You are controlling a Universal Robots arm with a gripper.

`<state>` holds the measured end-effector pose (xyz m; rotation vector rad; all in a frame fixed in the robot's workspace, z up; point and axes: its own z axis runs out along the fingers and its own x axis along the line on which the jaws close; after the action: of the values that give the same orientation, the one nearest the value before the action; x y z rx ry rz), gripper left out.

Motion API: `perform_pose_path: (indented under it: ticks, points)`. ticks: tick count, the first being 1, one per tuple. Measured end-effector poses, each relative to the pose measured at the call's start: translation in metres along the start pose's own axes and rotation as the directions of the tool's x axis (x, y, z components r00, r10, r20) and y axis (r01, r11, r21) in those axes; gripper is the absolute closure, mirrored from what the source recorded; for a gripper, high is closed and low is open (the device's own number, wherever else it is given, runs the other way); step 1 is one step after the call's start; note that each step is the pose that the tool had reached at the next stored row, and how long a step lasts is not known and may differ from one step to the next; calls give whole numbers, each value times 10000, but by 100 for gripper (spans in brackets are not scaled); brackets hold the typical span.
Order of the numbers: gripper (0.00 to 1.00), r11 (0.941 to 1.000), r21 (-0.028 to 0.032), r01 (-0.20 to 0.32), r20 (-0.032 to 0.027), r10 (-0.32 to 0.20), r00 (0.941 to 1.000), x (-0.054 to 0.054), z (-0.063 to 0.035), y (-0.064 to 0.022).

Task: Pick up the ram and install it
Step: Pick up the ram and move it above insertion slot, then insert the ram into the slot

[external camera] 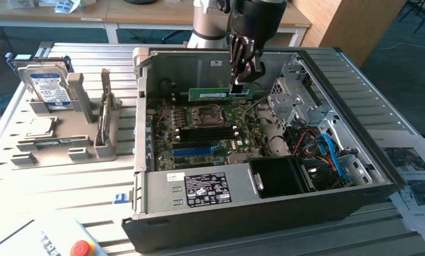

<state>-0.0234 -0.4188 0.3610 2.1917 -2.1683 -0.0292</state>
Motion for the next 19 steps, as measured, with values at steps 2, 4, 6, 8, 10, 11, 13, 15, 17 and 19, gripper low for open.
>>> perform_pose_path:
  ticks: [2, 4, 6, 8, 10, 11, 13, 15, 17, 19]
  points:
    - [88, 10000, 0, -1, 0, 1, 10000, 0, 0, 1]
    - [88, 10000, 0, -1, 0, 1, 10000, 0, 0, 0]
    - [88, 10000, 0, -2, 0, 2, 10000, 0, 0, 1]
    - [88, 10000, 0, -1, 0, 1, 10000, 0, 0, 1]
    - [88, 10000, 0, -2, -1, 2, 10000, 0, 7, 0]
    - [88, 10000, 1, -1, -1, 1, 10000, 0, 14, 0]
    - [88, 10000, 4, -1, 0, 1, 10000, -1, 33, -1]
    - [88, 10000, 5, -1, 0, 1, 10000, -1, 52, -3]
    - [88, 10000, 4, -1, 0, 1, 10000, -2, 68, -3]
    - [88, 10000, 4, -1, -1, 1, 10000, -2, 83, -4]
